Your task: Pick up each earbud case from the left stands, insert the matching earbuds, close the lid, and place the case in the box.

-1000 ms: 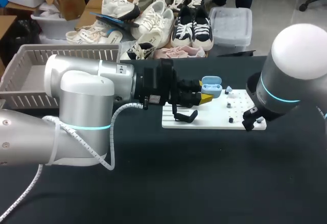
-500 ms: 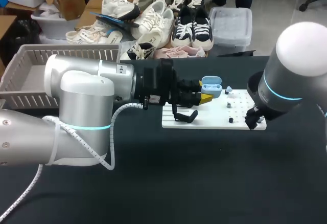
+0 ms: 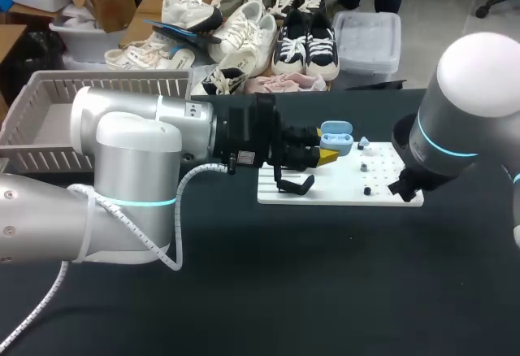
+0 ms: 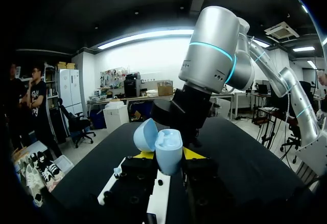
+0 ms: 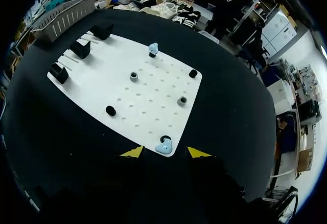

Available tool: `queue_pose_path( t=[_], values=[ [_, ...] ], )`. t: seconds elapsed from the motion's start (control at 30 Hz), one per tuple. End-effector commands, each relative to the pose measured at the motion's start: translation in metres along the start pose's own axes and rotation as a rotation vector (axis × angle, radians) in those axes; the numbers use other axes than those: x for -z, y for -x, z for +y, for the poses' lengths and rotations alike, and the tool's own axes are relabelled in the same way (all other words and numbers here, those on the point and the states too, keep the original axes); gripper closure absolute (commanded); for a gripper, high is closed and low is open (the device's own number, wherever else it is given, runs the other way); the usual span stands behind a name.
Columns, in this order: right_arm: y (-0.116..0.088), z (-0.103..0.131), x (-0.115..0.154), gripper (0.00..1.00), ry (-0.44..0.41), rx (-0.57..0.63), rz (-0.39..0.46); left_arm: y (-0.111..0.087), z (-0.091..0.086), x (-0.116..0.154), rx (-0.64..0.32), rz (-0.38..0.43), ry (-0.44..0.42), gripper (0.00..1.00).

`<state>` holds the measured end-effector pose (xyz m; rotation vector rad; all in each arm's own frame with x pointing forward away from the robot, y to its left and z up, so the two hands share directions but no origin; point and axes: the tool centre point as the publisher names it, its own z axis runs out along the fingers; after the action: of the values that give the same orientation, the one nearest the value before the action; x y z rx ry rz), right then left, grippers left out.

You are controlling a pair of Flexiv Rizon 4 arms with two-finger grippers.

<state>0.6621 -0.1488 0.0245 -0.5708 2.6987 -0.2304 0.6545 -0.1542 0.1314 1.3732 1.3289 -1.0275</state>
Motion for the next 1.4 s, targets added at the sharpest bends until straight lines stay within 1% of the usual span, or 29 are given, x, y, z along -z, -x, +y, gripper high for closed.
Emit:
queue_pose_path(
  t=[0.03, 0.27, 0.4, 0.6, 0.97, 1.3, 1.4],
  values=[
    [0.0006, 0.0018, -0.0028, 0.56, -0.004, -0.001, 0.000, -0.0004, -0.0012, -0.0013, -0.001, -0.001, 0.008, 1.00],
    [0.0007, 0.0027, -0.0040, 0.63, -0.001, -0.002, 0.004, -0.0004, -0.0012, -0.0013, -0.001, -0.001, 0.008, 1.00],
    [0.0006, 0.0026, -0.0041, 0.64, -0.002, -0.004, 0.005, -0.0004, -0.0012, -0.0013, -0.001, -0.001, 0.008, 1.00],
    [0.0005, 0.0029, -0.0047, 0.68, -0.002, -0.007, 0.007, -0.0004, -0.0012, -0.0013, -0.001, -0.001, 0.008, 1.00],
    [0.0025, 0.0031, -0.0066, 0.69, -0.002, -0.013, 0.010, -0.0004, -0.0012, -0.0013, -0.001, -0.001, 0.008, 1.00],
    [0.0030, 0.0027, -0.0067, 0.80, -0.003, -0.018, 0.010, -0.0004, -0.0012, -0.0013, -0.001, -0.001, 0.008, 1.00],
    [0.0030, 0.0024, -0.0073, 0.79, -0.003, -0.018, 0.012, -0.0004, -0.0012, -0.0013, -0.001, -0.001, 0.008, 1.00]
  ],
)
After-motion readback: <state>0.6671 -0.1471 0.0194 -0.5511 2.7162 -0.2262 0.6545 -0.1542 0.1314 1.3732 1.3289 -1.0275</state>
